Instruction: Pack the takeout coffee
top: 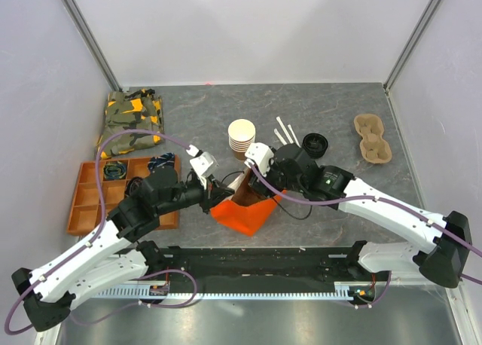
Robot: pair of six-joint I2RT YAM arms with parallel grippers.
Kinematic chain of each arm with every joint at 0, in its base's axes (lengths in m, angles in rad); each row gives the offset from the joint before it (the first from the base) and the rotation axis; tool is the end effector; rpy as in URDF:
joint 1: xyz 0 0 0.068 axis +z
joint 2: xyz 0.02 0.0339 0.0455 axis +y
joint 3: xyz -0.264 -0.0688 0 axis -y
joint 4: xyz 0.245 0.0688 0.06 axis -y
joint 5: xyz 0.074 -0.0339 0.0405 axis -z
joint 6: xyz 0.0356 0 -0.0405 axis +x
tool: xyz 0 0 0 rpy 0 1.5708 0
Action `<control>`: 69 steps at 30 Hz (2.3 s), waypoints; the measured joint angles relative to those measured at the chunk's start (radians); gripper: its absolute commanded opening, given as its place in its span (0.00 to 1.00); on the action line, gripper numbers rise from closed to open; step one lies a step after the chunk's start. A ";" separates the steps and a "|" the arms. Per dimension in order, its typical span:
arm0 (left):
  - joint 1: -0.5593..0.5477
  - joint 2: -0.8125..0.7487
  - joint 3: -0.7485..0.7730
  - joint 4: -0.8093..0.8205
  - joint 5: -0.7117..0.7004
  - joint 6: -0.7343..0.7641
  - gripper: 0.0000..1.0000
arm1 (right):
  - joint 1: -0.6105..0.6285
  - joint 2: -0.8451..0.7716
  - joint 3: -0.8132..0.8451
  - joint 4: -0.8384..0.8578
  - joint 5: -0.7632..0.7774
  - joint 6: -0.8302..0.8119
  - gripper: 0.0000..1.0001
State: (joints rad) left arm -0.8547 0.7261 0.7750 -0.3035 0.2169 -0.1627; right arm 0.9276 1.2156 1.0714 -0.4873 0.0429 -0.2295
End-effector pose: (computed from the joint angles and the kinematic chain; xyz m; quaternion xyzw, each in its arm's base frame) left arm 0.1056 -0.1330 0.3333 0.3290 0.7174 -0.3709 0.4893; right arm 0.1618 0.2133 0.3205 -0.4794 0.7517 0.1368 0.4317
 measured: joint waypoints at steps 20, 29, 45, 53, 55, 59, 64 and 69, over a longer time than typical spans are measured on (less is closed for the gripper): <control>0.000 0.012 -0.019 0.027 0.047 0.078 0.02 | 0.002 0.040 -0.056 0.129 0.016 -0.044 0.54; 0.001 0.013 0.010 -0.040 -0.003 0.083 0.02 | -0.004 0.093 -0.055 0.134 0.010 -0.047 0.53; 0.006 -0.055 -0.014 -0.075 -0.030 0.080 0.02 | -0.119 0.123 0.017 0.064 -0.251 -0.015 0.52; 0.006 -0.055 -0.027 -0.040 0.004 0.142 0.02 | -0.134 0.125 0.090 0.036 -0.276 0.020 0.52; 0.006 -0.051 -0.027 -0.034 0.006 0.153 0.02 | -0.137 0.128 0.111 0.027 -0.279 0.028 0.52; 0.006 -0.048 -0.027 -0.023 0.006 0.166 0.02 | -0.145 0.143 0.145 0.008 -0.285 0.043 0.52; 0.007 -0.041 -0.027 -0.017 0.003 0.177 0.02 | -0.147 0.183 0.186 -0.012 -0.281 0.050 0.51; 0.008 -0.032 -0.027 -0.013 -0.007 0.178 0.02 | -0.147 0.219 0.195 -0.016 -0.238 0.017 0.50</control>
State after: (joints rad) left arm -0.8463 0.6937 0.7475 -0.3168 0.2096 0.0151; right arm 0.7807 1.4349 1.2667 -0.5030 -0.1955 -0.2127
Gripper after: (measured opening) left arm 0.047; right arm 0.762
